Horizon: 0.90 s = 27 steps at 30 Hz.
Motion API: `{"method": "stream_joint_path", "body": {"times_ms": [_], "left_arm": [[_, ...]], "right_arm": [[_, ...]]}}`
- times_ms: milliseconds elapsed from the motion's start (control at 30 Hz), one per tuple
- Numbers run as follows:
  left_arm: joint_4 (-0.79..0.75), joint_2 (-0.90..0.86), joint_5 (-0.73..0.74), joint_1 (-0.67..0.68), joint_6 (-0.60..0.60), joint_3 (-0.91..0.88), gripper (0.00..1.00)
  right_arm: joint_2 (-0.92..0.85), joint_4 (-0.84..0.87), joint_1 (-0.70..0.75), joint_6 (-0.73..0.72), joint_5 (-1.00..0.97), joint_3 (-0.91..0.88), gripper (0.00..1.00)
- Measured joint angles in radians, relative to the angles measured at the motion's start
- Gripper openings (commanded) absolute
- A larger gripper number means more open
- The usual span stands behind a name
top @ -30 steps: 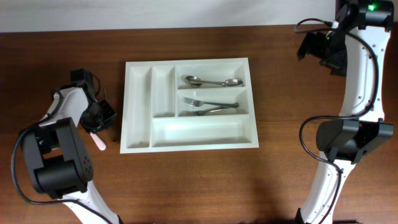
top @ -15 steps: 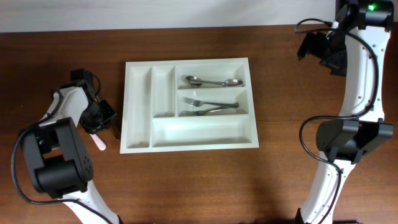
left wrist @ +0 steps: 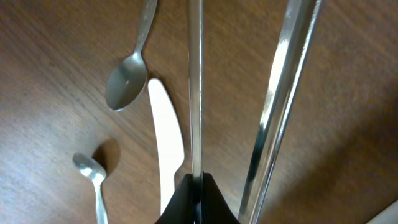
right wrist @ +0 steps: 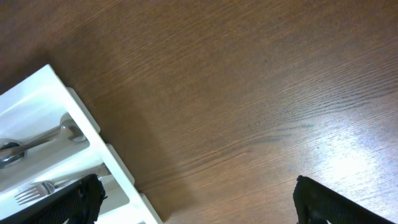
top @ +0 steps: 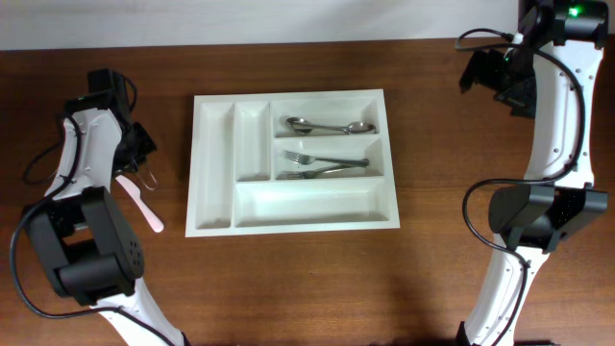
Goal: Pack container
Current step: 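Carry the tongs with the left gripper into the tray's bottom compartment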
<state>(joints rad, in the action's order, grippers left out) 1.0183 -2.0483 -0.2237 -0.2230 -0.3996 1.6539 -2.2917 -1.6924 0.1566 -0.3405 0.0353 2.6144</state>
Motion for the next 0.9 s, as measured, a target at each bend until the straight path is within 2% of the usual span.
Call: {"method": "stream_joint_path", "body": {"times_ms": [133, 300, 467, 767, 900], "left_arm": [[0.017, 0.000, 0.071, 0.000, 0.082, 0.038, 0.02], [0.077, 0.000, 0.304, 0.051, 0.330, 0.168, 0.02], [0.146, 0.003, 0.418, 0.193, 0.542, 0.268, 0.02], [0.256, 0.029, 0.449, 0.567, 0.936, 0.274, 0.02], [0.312, 0.029, 0.379, 0.719, 1.101, 0.274, 0.02]], "right_arm": [[0.000, 0.000, 0.000, 0.000, 0.000, 0.000, 0.99], [0.000, 0.001, 0.000, 0.000, 0.000, 0.000, 0.99], [0.000, 0.000, 0.000, 0.000, 0.000, 0.000, 0.99], [0.000, 0.000, 0.000, 0.000, 0.000, 0.000, 0.99], [0.000, 0.000, 0.000, 0.000, 0.000, 0.000, 0.99]]}}
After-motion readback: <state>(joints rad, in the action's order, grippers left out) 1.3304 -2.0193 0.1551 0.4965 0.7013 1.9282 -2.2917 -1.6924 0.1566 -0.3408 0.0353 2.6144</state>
